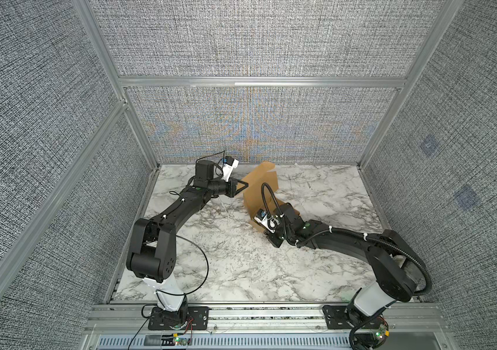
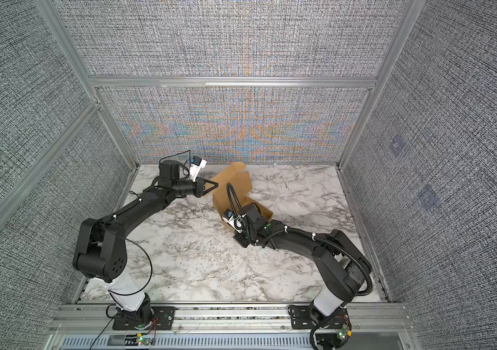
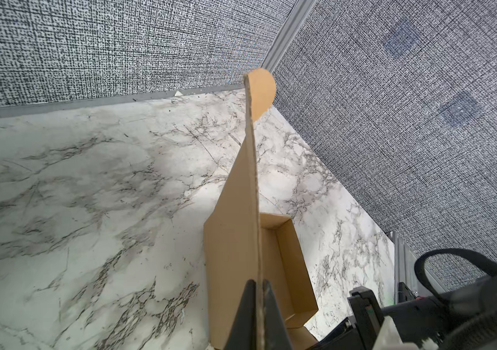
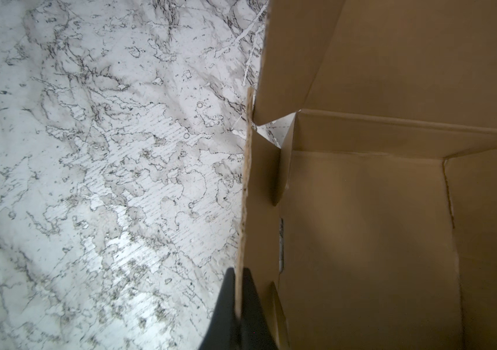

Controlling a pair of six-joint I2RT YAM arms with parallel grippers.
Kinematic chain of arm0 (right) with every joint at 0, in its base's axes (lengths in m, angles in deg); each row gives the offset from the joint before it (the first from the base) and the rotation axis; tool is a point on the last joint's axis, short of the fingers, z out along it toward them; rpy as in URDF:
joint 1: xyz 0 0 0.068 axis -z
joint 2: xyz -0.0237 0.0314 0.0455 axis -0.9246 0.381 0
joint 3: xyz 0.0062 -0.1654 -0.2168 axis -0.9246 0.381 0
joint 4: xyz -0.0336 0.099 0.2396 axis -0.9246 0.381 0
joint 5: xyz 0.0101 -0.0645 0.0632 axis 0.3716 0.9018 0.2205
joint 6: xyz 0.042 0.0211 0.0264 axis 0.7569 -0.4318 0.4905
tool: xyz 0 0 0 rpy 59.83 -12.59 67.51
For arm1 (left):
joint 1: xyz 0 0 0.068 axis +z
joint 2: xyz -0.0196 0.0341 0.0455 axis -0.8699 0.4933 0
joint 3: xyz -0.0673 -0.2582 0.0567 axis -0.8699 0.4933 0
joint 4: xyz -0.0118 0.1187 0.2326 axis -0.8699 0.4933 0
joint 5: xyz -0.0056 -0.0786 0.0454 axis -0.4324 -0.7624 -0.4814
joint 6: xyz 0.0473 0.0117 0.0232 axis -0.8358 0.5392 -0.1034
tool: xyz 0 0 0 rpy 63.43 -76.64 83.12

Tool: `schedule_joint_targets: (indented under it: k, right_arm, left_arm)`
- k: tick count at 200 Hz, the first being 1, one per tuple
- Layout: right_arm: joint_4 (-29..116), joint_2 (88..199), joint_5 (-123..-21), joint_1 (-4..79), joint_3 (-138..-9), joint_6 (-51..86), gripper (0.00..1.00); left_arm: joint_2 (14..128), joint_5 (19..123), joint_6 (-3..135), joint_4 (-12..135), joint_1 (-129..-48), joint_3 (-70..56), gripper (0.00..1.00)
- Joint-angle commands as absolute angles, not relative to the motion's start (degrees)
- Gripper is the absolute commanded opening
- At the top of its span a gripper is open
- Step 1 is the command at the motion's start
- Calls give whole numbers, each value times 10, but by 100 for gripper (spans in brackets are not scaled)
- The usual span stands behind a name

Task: Assemble paper box
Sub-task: First fold the bottom flaps of a flat cardboard box at the center of the table.

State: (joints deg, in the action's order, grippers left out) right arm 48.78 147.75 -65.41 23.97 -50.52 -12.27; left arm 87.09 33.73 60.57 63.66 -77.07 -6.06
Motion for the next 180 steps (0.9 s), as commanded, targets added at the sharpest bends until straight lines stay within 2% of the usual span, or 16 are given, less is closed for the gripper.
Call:
schedule_joint_targets:
  k: [1,76,180]
  right_arm:
    - [442,1471,-676,244,-488,-117,0]
    - [435,1462,-697,249,-474,-115,0]
    - [402,1430,-705,252,-434,-135,0]
  left_arm:
    - [867,306,592,625,-770,-57,4]
    - [898,222,616,568,-760,-53,4]
    - [923,255,663,584,-752,-69,6]
